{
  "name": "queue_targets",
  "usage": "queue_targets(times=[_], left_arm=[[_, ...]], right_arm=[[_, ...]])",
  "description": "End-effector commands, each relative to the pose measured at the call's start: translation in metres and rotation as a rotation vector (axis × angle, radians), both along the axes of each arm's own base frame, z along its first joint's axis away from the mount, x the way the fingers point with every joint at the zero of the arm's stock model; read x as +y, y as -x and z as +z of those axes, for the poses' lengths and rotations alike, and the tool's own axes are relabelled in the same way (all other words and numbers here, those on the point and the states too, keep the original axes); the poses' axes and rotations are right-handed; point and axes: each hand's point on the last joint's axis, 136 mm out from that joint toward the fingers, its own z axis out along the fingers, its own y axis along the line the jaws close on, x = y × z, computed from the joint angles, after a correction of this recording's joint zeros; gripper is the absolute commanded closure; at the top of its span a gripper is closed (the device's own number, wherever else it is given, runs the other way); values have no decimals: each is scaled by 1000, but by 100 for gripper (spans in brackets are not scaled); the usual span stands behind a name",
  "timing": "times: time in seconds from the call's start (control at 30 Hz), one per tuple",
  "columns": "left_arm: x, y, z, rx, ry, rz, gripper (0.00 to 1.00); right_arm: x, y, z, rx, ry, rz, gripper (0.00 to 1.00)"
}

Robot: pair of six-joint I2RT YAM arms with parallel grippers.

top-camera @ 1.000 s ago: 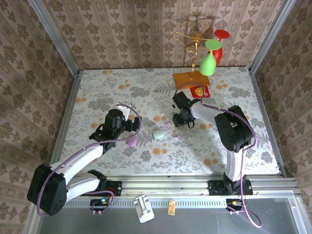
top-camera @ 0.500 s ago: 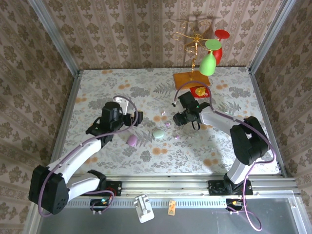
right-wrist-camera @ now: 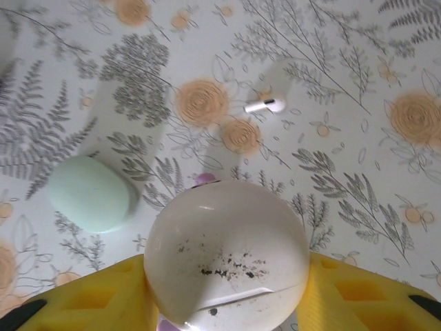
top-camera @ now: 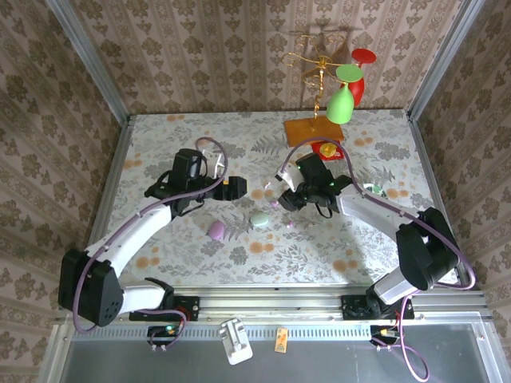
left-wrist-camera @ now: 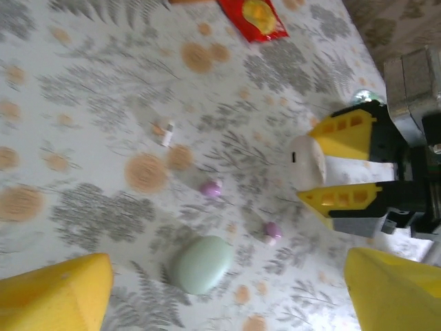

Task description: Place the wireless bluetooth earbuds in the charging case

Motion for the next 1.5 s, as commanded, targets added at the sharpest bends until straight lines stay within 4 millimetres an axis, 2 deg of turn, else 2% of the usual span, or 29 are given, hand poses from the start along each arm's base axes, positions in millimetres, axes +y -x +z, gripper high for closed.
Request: queue_targets(times=[0.0,0.13,0.3,0.53,0.67,0.9,1.3,1.47], left_arm=[[-21,17,14,145,137,-89,20],[-40,15,16,196,208,-126,28],[-64,17,9,232,209,-196,33],[-84,19,4,255,222,-248,42],[-91,18,1,273,245,-256,51],[-98,21,-7,305,241,-278,54],[-111,21,-7,324,267,-309,69],[-109,17,-2,294,276,-293,89]], right_arm=[[17,9,20,-48,-79,102,50],[23,16,25,-40,-106,145,52],[27,22,31,-46,-128,175,52],[32,28,34,-49,-146,209,52],[33,30,35,-52,-154,219,52],[35,32,38,-55,-167,234,52],[37,34,39,-57,-179,240,52],[35,34,41,-62,-181,232,48]])
